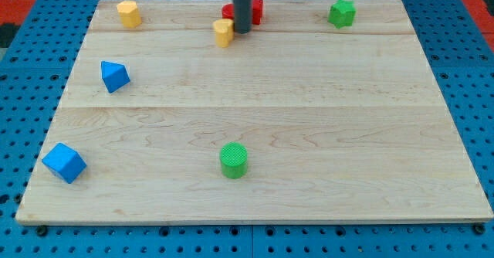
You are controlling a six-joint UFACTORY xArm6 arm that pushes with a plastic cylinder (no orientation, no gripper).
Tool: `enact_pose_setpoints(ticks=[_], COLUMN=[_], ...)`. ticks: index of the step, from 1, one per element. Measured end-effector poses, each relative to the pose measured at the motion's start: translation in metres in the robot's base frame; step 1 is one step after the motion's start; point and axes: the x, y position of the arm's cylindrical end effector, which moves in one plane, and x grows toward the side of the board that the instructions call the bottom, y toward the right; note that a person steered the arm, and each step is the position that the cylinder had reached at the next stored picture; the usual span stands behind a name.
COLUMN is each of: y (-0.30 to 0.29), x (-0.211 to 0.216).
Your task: Move the yellow heart above to the yellow hexagon
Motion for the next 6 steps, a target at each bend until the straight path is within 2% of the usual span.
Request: enact_pose_setpoints(ticks=[1,3,4,5,6], y=[0.005,-0.106,-0.105,-0.062,-0.079], x=[0.034,-0.059,-0.058,-0.084,-0.085])
